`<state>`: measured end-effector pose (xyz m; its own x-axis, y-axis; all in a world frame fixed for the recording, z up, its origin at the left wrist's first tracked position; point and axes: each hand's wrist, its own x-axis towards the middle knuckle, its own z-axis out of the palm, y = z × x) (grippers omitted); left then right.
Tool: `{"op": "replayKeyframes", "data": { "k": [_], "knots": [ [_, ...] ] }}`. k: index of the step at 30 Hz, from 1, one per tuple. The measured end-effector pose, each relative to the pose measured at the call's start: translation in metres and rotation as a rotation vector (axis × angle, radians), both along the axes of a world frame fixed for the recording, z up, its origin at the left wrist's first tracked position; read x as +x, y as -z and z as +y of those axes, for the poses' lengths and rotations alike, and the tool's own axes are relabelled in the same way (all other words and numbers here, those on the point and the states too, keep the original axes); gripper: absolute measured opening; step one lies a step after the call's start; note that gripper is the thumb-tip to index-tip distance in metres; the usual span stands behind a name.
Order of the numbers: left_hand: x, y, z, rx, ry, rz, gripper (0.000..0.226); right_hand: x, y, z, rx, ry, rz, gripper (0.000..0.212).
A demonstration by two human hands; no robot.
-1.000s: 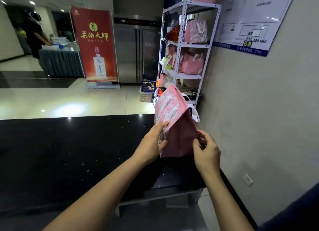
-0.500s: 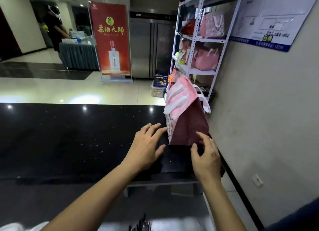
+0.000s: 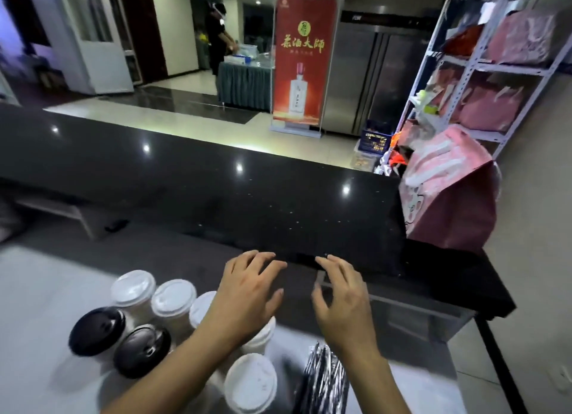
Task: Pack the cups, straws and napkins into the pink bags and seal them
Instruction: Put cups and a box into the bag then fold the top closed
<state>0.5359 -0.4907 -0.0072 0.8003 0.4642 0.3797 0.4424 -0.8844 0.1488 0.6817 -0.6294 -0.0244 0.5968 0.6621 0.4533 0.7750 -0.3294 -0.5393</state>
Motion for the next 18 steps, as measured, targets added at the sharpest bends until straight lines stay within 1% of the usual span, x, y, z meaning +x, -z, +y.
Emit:
{"op": "replayKeyframes", "data": {
  "k": [6,14,18],
  "knots": [
    [-0.111,0.007,0.022,-0.077,-0.156,-0.054,0.045,-0.099,0.006,0.051,-0.022,-0.132,-0.002,0.045],
    [-0.277,0.020,0.072,-0.145,-0.297,-0.073,0.041,-0.246,0.016,0.130,-0.011,-0.295,0.050,0.046],
    [-0.358,0.025,0.097,-0.200,-0.381,-0.061,0.042,-0.319,0.021,0.172,-0.015,-0.356,0.060,0.043]
  ]
}}
